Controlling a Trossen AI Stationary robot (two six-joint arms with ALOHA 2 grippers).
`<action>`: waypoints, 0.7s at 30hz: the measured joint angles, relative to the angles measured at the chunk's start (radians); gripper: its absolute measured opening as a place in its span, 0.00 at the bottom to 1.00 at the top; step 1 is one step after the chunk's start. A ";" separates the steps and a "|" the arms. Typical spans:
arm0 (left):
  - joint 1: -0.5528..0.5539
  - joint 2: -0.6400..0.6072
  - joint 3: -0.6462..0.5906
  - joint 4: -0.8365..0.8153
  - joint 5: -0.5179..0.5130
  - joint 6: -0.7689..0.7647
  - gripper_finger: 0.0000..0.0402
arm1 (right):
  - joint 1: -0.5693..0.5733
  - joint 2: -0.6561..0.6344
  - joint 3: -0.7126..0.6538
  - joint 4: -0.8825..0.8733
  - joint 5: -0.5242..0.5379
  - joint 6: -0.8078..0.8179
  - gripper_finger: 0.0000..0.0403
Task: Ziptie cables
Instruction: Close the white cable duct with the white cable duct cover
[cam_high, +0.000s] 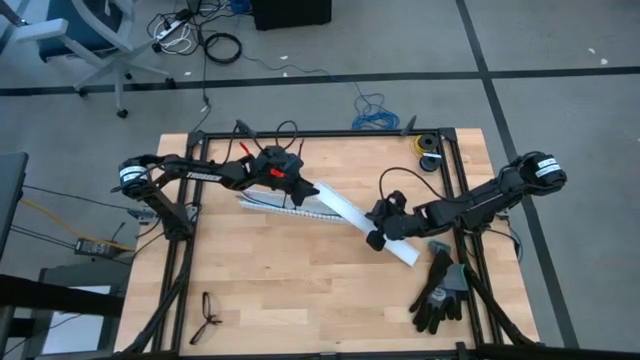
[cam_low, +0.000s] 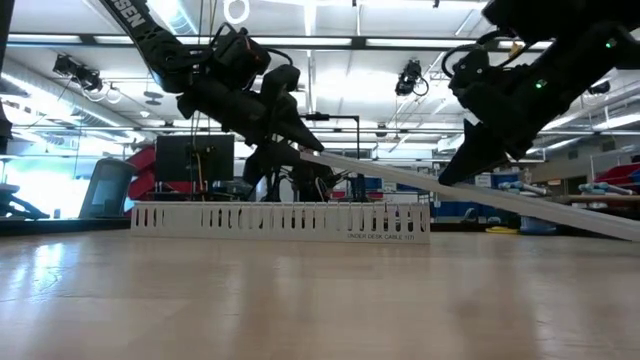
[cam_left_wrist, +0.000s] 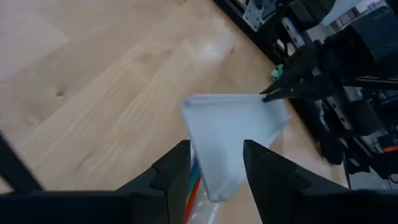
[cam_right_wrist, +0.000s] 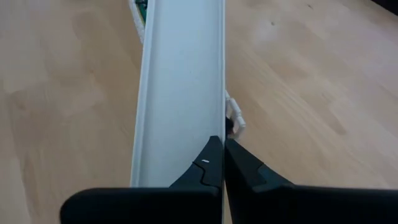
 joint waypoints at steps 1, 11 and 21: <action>0.000 0.000 0.000 0.001 0.000 0.000 0.39 | -0.004 0.000 0.000 0.005 -0.007 -0.011 0.00; 0.000 0.000 0.000 0.003 -0.001 0.030 0.35 | -0.014 0.000 0.000 0.032 -0.031 -0.051 0.00; 0.000 0.000 0.000 0.000 0.017 0.202 0.03 | -0.014 -0.001 -0.002 0.032 -0.029 -0.047 0.00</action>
